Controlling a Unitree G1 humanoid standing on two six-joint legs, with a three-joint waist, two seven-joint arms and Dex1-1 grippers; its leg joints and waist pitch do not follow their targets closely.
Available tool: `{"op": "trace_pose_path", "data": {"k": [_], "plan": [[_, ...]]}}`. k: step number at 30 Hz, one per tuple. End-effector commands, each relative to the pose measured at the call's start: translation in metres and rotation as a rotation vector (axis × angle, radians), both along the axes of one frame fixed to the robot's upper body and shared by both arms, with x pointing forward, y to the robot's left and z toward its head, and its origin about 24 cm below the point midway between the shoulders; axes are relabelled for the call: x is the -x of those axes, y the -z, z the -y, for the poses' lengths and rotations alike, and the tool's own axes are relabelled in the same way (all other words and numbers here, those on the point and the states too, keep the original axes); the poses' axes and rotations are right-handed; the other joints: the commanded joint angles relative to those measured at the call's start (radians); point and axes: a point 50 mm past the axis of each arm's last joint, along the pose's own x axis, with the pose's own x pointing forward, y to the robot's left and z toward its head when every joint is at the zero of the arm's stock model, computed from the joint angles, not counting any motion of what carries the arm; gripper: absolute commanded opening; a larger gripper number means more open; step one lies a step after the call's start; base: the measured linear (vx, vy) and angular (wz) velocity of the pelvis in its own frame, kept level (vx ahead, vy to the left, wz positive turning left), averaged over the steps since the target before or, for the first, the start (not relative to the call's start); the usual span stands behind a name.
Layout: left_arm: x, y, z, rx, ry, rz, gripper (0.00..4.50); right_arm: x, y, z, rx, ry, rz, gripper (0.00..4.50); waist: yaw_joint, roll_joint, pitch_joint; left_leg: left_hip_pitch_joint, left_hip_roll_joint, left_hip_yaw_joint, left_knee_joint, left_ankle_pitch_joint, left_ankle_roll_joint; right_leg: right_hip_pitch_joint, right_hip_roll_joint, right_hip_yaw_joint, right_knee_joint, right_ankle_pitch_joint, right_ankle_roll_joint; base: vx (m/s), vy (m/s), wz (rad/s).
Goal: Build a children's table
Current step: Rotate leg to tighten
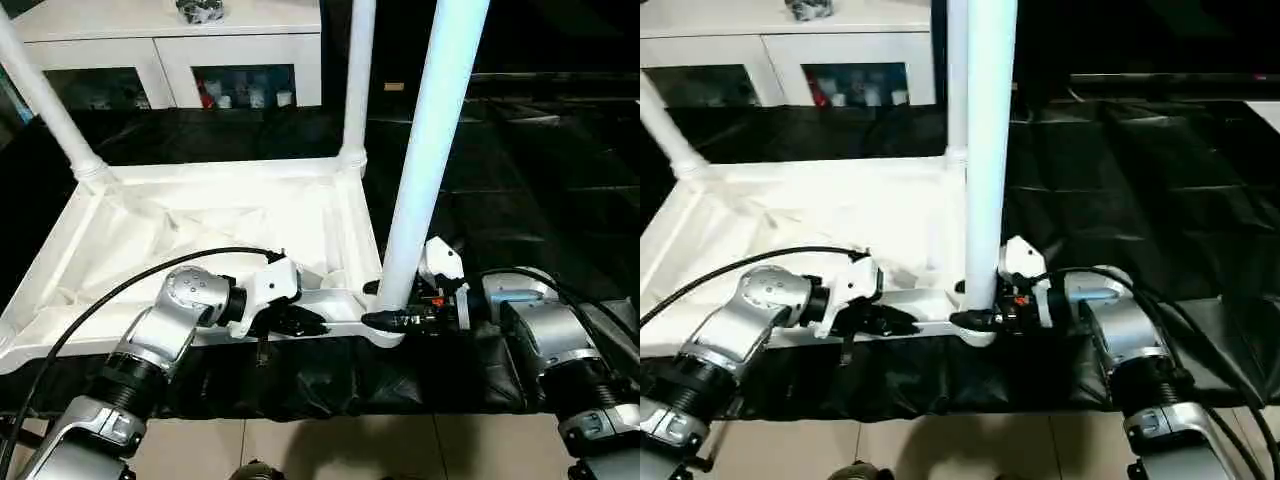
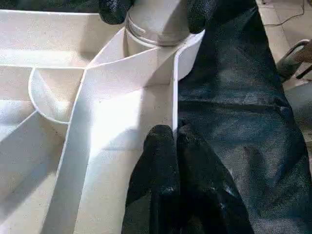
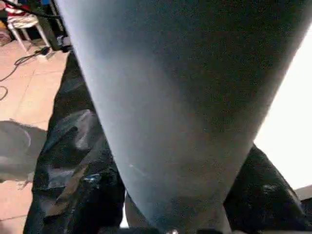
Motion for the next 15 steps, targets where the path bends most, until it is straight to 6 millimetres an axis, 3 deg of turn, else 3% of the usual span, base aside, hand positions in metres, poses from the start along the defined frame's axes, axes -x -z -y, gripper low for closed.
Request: {"op": "trace_pose_path", "data": {"k": [1,3,4,10,12,13,15], "plan": [[-0.013,-0.012,0.003,0.013,-0.039,0.066,0.00,0.019,0.019,-0.022,0.028,-0.169,-0.098,2.24,-0.002,-0.012,-0.057,0.010,0.059,-0.017,-0.071,-0.219,0.071,0.044,-0.073,0.046,-0.071,-0.242,-0.229,0.000,0.000,0.00],[-0.014,-0.012,0.003,0.015,-0.047,0.066,0.00,0.020,0.020,-0.022,0.026,-0.170,-0.100,2.16,0.000,-0.011,-0.055,0.011,0.058,-0.017,-0.071,-0.225,0.071,0.044,-0.074,0.047,-0.072,-0.269,-0.221,0.000,0.000,0.00],[-0.014,-0.012,0.003,0.015,-0.054,0.068,0.00,0.021,0.020,-0.023,0.021,-0.171,-0.106,2.11,-0.001,-0.020,-0.054,0.010,0.058,-0.016,-0.071,-0.228,0.071,0.043,-0.075,0.048,-0.076,-0.290,-0.214,0.000,0.000,0.00],[-0.016,-0.007,0.010,0.016,-0.134,0.088,0.00,0.031,0.033,-0.028,-0.034,-0.071,-0.146,2.01,0.009,-0.017,-0.050,0.014,0.060,-0.019,-0.077,-0.240,0.062,0.037,-0.077,0.050,-0.086,-0.378,-0.170,0.000,0.000,0.00],[-0.021,-0.005,0.015,0.012,-0.209,0.109,0.00,0.031,0.041,-0.033,-0.035,0.062,-0.139,2.00,0.008,-0.012,-0.047,0.019,0.060,-0.020,-0.081,-0.276,0.045,0.033,-0.078,0.051,-0.092,-0.426,-0.159,0.000,0.000,0.00],[-0.025,-0.006,0.020,0.013,-0.259,0.127,0.00,0.026,0.049,-0.037,-0.017,0.202,-0.125,1.99,0.003,-0.013,-0.042,0.026,0.058,-0.021,-0.084,-0.324,0.026,0.028,-0.080,0.051,-0.100,-0.492,-0.147,0.000,0.000,0.00],[-0.027,-0.007,0.026,0.010,-0.291,0.147,0.00,0.022,0.054,-0.041,0.000,0.312,-0.109,1.99,-0.010,-0.013,-0.026,0.044,0.050,-0.028,-0.086,-0.434,-0.009,0.015,-0.081,0.042,-0.123,-0.678,-0.098,-0.027,0.002,-0.01]]}}
